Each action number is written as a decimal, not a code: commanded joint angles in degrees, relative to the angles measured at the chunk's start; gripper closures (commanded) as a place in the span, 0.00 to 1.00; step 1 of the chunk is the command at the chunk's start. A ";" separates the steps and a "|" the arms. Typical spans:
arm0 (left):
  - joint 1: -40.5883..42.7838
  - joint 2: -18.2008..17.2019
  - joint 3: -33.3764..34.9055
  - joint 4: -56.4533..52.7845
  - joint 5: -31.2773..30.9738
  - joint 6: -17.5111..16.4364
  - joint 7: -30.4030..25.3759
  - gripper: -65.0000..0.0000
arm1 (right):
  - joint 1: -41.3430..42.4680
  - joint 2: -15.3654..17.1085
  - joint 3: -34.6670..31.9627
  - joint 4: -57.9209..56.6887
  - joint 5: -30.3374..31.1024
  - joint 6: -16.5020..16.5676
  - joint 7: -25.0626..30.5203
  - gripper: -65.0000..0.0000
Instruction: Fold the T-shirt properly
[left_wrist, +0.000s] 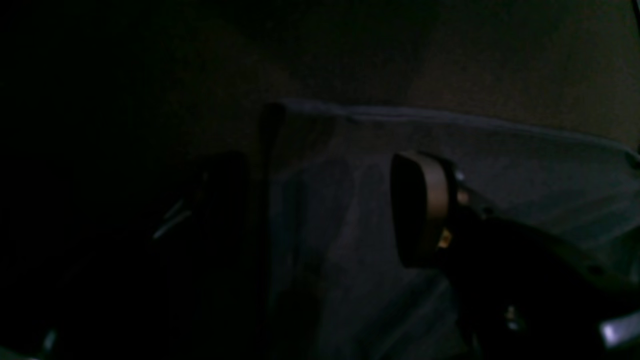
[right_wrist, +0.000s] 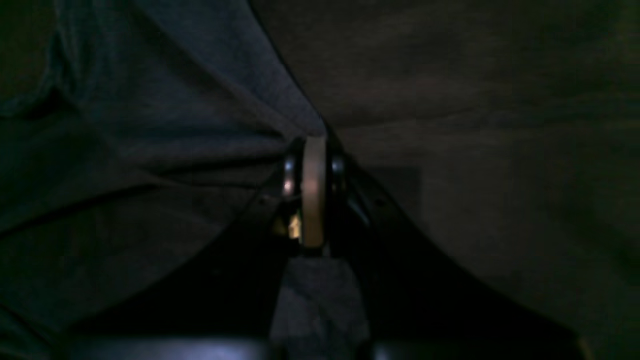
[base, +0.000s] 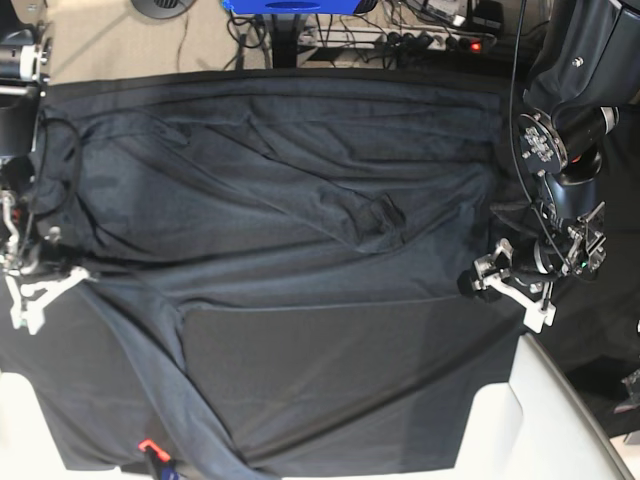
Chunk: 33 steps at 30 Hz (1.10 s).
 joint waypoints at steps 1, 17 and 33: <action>-1.39 -1.00 -0.02 0.94 -0.19 1.61 -0.87 0.33 | 1.45 1.05 0.36 0.92 0.21 0.00 1.07 1.00; -2.71 3.39 11.24 0.59 -0.89 4.16 -5.36 0.33 | 1.37 0.96 0.36 0.92 0.21 0.00 1.07 1.00; -5.88 3.83 10.80 -9.61 -0.89 10.85 -13.53 1.00 | 1.37 1.05 0.36 0.92 0.21 0.09 1.16 1.00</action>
